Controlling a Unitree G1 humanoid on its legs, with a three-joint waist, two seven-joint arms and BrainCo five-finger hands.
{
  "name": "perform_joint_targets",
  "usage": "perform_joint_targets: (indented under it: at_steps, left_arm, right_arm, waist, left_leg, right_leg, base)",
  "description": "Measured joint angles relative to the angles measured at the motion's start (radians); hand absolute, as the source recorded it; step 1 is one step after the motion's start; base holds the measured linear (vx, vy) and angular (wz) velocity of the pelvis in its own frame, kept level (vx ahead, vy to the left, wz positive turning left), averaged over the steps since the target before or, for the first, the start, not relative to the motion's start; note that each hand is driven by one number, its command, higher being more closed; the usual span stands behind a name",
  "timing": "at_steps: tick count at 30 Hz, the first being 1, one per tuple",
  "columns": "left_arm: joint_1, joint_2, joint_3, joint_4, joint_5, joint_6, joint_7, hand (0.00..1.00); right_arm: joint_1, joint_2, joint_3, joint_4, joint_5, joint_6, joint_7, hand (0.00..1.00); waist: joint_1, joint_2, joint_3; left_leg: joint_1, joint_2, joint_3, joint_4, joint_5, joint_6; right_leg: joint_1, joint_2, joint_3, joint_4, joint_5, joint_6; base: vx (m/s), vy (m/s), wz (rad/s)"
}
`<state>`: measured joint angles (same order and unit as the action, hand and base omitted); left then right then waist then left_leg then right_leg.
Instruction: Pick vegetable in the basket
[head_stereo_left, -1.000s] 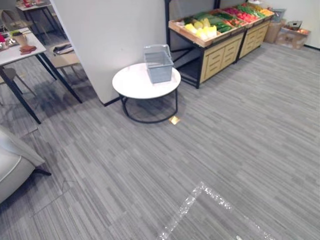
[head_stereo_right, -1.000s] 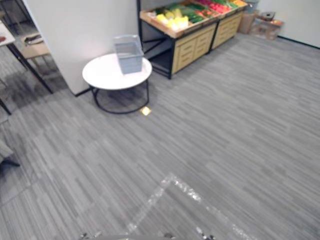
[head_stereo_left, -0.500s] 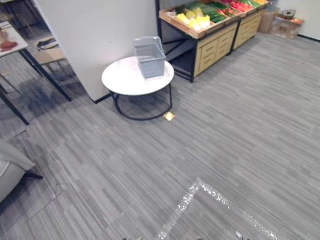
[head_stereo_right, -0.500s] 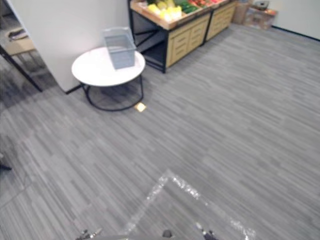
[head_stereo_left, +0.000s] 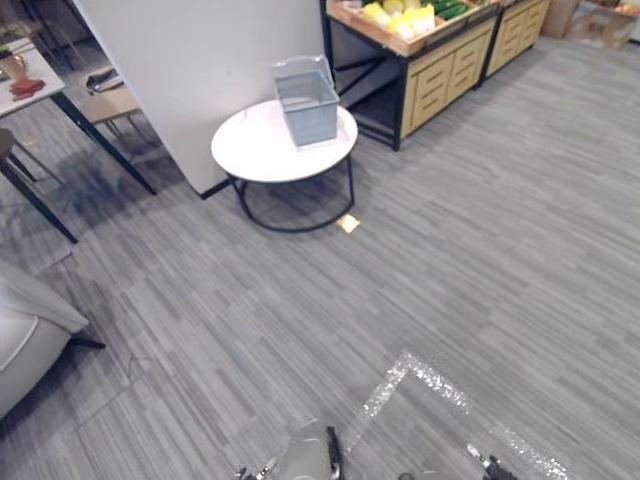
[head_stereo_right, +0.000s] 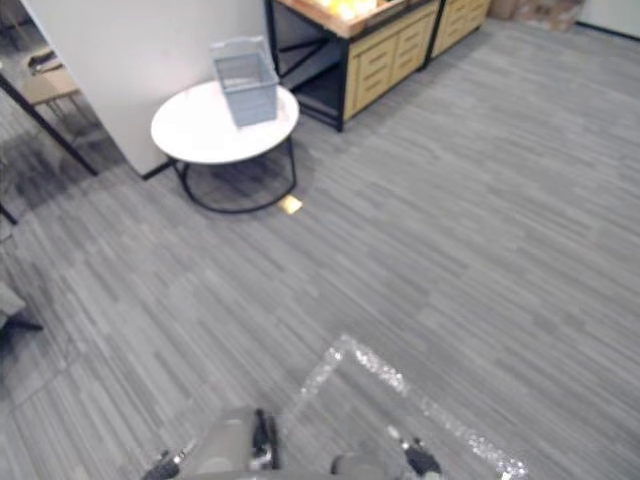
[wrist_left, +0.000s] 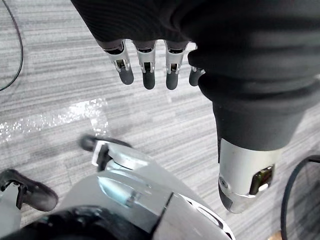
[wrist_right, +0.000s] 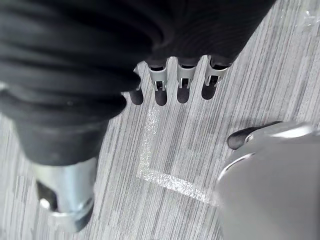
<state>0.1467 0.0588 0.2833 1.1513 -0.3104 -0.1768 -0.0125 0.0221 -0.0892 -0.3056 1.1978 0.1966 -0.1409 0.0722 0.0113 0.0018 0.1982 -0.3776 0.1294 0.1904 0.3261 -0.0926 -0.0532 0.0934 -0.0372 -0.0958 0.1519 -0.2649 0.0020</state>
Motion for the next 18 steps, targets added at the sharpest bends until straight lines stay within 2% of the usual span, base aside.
perform_joint_targets:
  at_steps: [1,2,3,5,6,7,8,10,11,12,13,14,15,17,18]
  left_arm:
    - [0.04,-0.008,0.043,0.003,0.001,0.001,0.005,0.0]
    - [0.046,0.012,0.043,0.008,0.002,-0.005,0.006,0.0]
    - [0.029,0.02,0.036,0.013,0.003,-0.011,0.007,0.0]
    - [-0.005,0.026,0.02,0.018,0.004,-0.011,0.006,0.0]
    - [-0.014,0.031,0.009,0.017,0.004,-0.011,0.006,0.0]
    - [-0.015,0.033,0.015,0.022,0.007,-0.008,0.007,0.0]
    - [-0.004,0.052,0.006,0.021,0.007,-0.009,0.009,0.0]
    - [0.003,0.073,-0.066,0.019,0.008,-0.01,0.01,0.0]
    - [0.001,0.074,-0.077,0.022,0.008,-0.01,0.01,0.0]
    - [-0.016,0.073,-0.082,0.023,0.008,-0.01,0.01,0.0]
    - [-0.024,0.072,-0.081,0.025,0.008,-0.01,0.01,0.0]
    - [-0.034,0.063,-0.077,0.03,0.008,-0.01,0.01,0.0]
    - [-0.05,0.043,-0.055,0.028,0.008,-0.011,0.01,0.0]
    - [-0.071,0.009,-0.018,0.021,0.008,-0.012,0.011,0.0]
    - [-0.081,-0.018,-0.001,0.018,0.008,-0.012,0.011,0.0]
  right_arm:
    - [0.003,0.02,0.011,-0.01,-0.001,-0.003,-0.002,0.0]
    - [0.0,0.046,0.01,-0.003,-0.001,-0.004,0.0,0.0]
    - [-0.004,0.061,0.009,-0.003,-0.001,-0.007,0.001,0.0]
    - [-0.006,0.067,0.006,0.004,-0.001,-0.004,0.002,0.0]
    - [-0.004,0.065,-0.009,0.004,-0.001,-0.004,0.002,0.0]
    - [0.002,0.058,-0.03,0.005,-0.002,-0.005,0.002,0.0]
    - [0.011,0.06,-0.043,0.002,-0.002,-0.009,-0.001,0.0]
    - [0.053,0.04,-0.038,-0.007,-0.002,-0.012,-0.002,0.0]
    - [0.054,0.032,-0.037,-0.007,-0.002,-0.012,-0.001,0.0]
    - [0.052,0.031,-0.039,-0.007,-0.002,-0.012,0.0,0.0]
    - [0.052,0.032,-0.04,-0.005,-0.002,-0.012,0.0,0.0]
    - [0.051,0.031,-0.05,-0.004,-0.001,-0.012,0.0,0.0]
    - [0.065,0.032,-0.074,-0.004,-0.001,-0.012,0.0,0.0]
    - [0.079,0.036,-0.085,-0.004,0.0,-0.01,0.0,0.0]
    - [0.082,0.033,-0.088,-0.008,-0.001,-0.01,0.0,0.0]
  waist:
    - [0.033,-0.013,-0.038]
    - [0.03,-0.051,-0.075]
    - [0.017,-0.056,-0.081]
    - [0.018,-0.054,-0.082]
    - [0.017,-0.052,-0.083]
    - [0.016,-0.046,-0.078]
    - [0.01,-0.073,-0.064]
    - [-0.023,-0.078,-0.072]
    - [-0.023,-0.074,-0.072]
    - [-0.028,-0.07,-0.068]
    - [-0.031,-0.066,-0.065]
    - [-0.039,-0.051,-0.057]
    - [-0.044,-0.035,-0.051]
    - [-0.043,-0.022,-0.042]
    - [-0.043,-0.011,-0.041]
  left_leg:
    - [-0.007,-0.016,-0.017,-0.13,0.18,0.007]
    - [-0.026,-0.052,0.011,-0.097,0.142,0.03]
    - [-0.031,-0.072,0.022,-0.063,0.132,0.066]
    - [-0.024,-0.081,0.036,-0.018,0.103,0.104]
    - [-0.001,-0.09,0.047,-0.007,0.075,0.102]
    - [0.079,-0.099,0.041,-0.035,0.011,0.089]
    - [0.194,-0.128,0.046,-0.101,-0.016,0.091]
    - [0.304,-0.155,0.037,-0.145,-0.051,0.103]
    - [0.34,-0.155,0.04,-0.148,-0.069,0.108]
    - [0.38,-0.154,0.04,-0.154,-0.093,0.109]
    - [0.4,-0.152,0.039,-0.161,-0.102,0.11]
    - [0.44,-0.143,0.033,-0.178,-0.118,0.11]
    - [0.483,-0.133,0.02,-0.198,-0.135,0.106]
    - [0.537,-0.125,0.012,-0.223,-0.156,0.094]
    - [0.569,-0.111,0.005,-0.228,-0.177,0.077]
  right_leg:
    - [0.07,-0.073,0.09,-0.001,-0.101,0.053]
    - [0.057,-0.113,0.12,0.012,-0.087,0.049]
    - [0.046,-0.132,0.145,0.033,-0.043,0.051]
    - [0.043,-0.138,0.161,0.069,0.022,0.046]
    - [0.028,-0.135,0.168,0.132,0.074,0.043]
    - [-0.028,-0.127,0.195,0.336,0.116,0.039]
    - [-0.114,-0.159,0.192,0.605,0.252,0.048]
    - [-0.201,-0.189,0.175,0.831,0.451,0.082]
    - [-0.264,-0.185,0.169,0.905,0.381,0.067]
    - [-0.351,-0.181,0.131,0.965,0.252,0.046]
    - [-0.388,-0.178,0.105,0.968,0.199,0.037]
    - [-0.429,-0.168,0.038,0.912,0.129,0.034]
    - [-0.448,-0.159,-0.036,0.801,0.1,0.023]
    - [-0.461,-0.145,-0.091,0.637,0.099,0.021]
    - [-0.471,-0.124,-0.11,0.489,0.108,0.029]
  base:
    - [1.08,0.58,-0.95]
    - [1.25,0.644,-0.85]
    - [0.59,0.234,-0.03]
    - [0.5,0.229,0.08]
    - [0.53,0.292,-0.23]
    - [0.46,0.245,-0.27]
    - [0.35,0.169,-0.15]
    - [0.34,0.088,0.13]
    - [0.45,0.086,-0.04]
    - [0.39,0.05,-0.16]
    - [0.41,0.015,-0.02]
    - [0.41,-0.011,0.16]
    - [0.52,-0.045,0.23]
    - [0.38,-0.064,0.2]
    - [0.58,-0.165,0.25]
